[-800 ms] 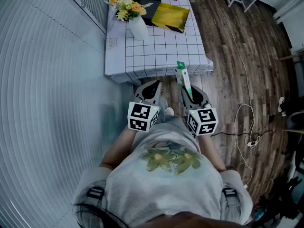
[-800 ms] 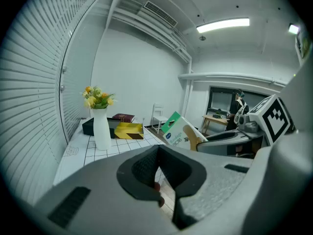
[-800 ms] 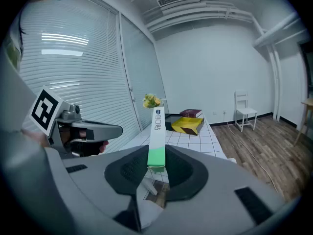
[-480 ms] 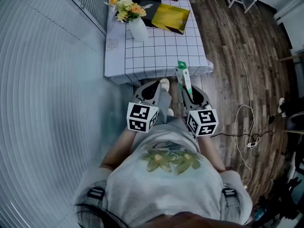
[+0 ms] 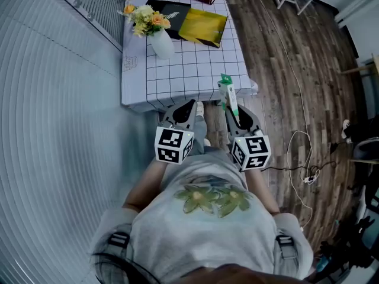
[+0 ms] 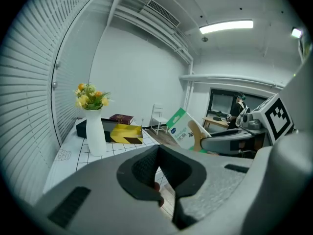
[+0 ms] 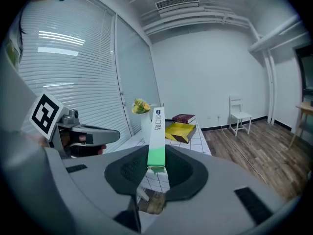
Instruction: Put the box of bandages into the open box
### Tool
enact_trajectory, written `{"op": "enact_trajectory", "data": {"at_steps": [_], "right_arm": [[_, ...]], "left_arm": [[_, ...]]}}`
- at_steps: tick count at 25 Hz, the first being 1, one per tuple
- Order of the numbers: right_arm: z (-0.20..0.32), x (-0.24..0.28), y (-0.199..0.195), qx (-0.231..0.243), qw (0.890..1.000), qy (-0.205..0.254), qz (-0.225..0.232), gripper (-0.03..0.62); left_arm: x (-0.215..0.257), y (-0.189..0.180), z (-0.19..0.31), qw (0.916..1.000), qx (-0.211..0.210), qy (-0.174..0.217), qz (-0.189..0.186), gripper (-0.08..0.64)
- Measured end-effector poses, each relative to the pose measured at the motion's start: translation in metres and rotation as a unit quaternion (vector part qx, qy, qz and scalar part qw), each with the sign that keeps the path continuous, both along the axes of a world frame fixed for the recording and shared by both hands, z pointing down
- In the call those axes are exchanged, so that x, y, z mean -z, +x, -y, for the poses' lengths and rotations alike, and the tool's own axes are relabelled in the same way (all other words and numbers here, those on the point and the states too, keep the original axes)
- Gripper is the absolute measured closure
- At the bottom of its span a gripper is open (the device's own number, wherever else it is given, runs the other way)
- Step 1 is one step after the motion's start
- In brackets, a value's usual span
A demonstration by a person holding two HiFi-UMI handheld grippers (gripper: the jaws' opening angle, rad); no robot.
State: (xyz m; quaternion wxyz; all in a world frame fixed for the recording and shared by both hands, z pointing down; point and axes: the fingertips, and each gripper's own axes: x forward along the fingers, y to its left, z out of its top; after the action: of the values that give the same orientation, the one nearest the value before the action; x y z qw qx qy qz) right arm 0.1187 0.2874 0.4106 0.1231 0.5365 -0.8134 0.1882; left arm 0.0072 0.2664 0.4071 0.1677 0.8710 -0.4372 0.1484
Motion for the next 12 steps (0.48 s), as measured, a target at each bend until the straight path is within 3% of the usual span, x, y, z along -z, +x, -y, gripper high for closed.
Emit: {"op": "enact_trajectory", "data": {"at_steps": [12], "right_arm": [[0.062,0.004,0.013,0.005,1.000,-0.003,-0.005,0.502]], "left_arm": [[0.007,0.015,0.066,1.0000,0.003,0.002,-0.008,0.554]]}}
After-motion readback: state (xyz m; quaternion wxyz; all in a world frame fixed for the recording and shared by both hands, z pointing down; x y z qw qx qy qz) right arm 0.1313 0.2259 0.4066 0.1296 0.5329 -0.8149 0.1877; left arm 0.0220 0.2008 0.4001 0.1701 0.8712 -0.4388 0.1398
